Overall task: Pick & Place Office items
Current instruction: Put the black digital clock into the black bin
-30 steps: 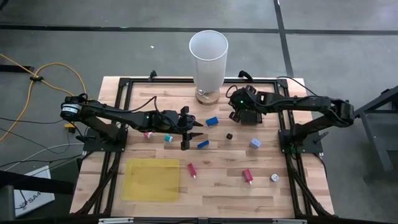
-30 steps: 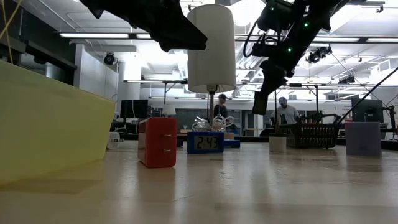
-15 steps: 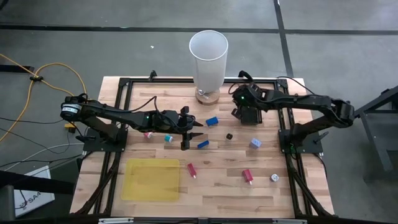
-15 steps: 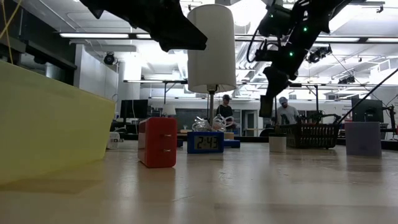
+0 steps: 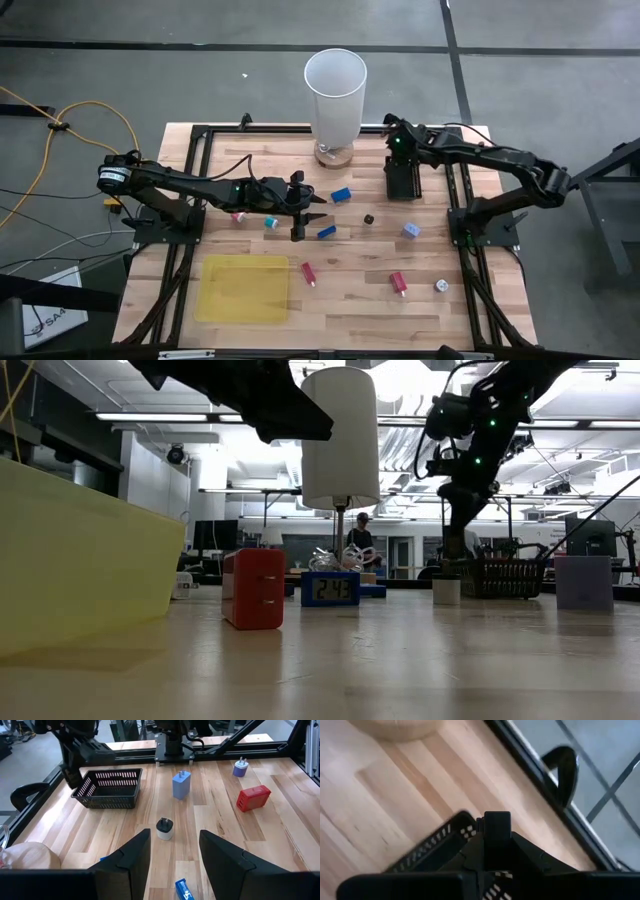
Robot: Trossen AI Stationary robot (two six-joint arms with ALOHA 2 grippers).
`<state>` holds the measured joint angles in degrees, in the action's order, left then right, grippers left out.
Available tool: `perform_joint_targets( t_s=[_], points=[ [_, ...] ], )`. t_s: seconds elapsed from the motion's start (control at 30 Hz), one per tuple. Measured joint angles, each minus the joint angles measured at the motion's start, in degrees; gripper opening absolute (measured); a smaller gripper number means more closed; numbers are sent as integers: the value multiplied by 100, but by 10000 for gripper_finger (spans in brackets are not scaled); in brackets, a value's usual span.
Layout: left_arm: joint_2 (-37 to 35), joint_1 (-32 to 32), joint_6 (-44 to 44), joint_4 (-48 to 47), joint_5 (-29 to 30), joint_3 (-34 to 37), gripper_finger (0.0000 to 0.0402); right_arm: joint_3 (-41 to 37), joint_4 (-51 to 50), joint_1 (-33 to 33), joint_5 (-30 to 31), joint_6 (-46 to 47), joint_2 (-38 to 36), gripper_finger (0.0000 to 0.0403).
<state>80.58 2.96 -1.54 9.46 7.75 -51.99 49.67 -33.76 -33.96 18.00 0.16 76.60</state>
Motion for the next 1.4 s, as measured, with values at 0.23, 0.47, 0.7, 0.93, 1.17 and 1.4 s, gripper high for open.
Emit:
perform_joint_targets(
  t_s=[0.23,0.47,0.7,0.93,1.17,1.4],
  points=[
    [0,0,-4,-1,0,0,161,0,-199,-28,-40,0,-69,61],
    [0,0,-4,-1,0,0,161,0,-242,-29,-66,1,-516,60],
    [0,0,-2,-1,0,0,161,0,-432,-28,-454,169,-1123,60],
    [0,2,-2,1,0,0,161,0,-680,-28,-496,284,-1421,59],
    [0,0,-1,-1,0,0,161,0,-685,-30,-510,284,-1447,60],
    [0,2,0,0,0,0,161,0,-743,-28,-813,365,-1445,60]
  ],
)
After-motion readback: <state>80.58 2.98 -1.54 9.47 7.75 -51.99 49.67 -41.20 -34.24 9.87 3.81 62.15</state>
